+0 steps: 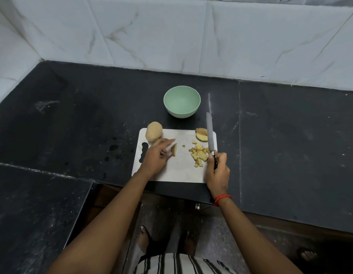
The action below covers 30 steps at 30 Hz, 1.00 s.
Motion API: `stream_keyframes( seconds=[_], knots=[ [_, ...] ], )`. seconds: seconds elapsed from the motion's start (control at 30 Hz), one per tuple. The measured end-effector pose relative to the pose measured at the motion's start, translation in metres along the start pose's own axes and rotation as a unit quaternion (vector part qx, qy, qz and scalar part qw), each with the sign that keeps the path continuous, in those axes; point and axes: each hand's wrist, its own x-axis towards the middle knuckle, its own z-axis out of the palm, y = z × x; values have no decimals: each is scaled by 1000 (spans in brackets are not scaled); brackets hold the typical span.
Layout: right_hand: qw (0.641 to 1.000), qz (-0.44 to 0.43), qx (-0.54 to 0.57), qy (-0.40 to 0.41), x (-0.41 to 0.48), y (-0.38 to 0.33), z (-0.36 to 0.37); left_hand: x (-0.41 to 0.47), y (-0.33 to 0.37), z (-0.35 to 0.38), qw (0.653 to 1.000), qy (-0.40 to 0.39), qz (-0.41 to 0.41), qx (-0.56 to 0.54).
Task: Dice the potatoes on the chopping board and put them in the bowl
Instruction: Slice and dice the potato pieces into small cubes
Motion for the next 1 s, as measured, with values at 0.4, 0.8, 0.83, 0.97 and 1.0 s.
stream_keyframes(
  seconds=[0.4, 0.8, 0.83, 0.97, 1.0],
  knots=[
    [1000, 0, -12, 14, 1, 0, 3, -6, 16, 17, 989, 101, -51, 92],
    [1000, -11, -20, 10, 0, 0, 2, -7, 38, -5, 979, 58, -191, 28],
    [1000, -10, -21, 11, 0, 0, 2, -4, 41, -2, 972, 61, -228, 11],
    [1000, -9, -25, 15, -1, -3, 2, -1, 50, 6, 923, 73, -345, -151],
    [999, -10, -29, 14, -1, -3, 1, -2, 50, 6, 918, 77, -351, -168]
  ],
)
